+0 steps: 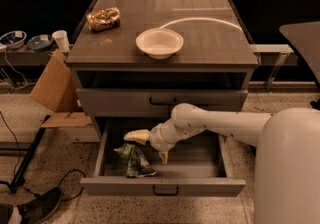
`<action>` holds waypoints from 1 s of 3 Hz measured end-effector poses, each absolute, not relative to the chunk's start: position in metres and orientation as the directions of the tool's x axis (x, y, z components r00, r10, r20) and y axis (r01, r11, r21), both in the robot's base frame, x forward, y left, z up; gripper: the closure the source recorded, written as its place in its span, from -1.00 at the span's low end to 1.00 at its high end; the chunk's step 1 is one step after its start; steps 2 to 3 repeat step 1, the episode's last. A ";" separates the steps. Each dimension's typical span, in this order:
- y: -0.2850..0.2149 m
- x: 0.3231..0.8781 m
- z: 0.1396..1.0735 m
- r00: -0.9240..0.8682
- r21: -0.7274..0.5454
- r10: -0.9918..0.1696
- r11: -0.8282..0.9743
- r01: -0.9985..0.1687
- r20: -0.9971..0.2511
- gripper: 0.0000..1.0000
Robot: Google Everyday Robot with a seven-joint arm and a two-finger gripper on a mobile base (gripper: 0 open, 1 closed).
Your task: Place green jalapeno chip bag into middle drawer
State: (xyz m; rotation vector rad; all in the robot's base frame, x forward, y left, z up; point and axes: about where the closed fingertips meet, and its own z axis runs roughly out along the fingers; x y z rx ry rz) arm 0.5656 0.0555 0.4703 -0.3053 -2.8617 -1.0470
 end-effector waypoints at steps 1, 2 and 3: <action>0.056 0.566 0.470 -0.977 0.630 0.159 0.747 0.213 0.142 -1.00; 0.056 0.566 0.470 -0.977 0.630 0.159 0.747 0.213 0.142 -1.00; 0.056 0.566 0.470 -0.977 0.630 0.159 0.747 0.213 0.142 -1.00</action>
Offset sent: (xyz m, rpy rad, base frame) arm 0.0000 0.0000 0.0000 0.0000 0.0000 0.0000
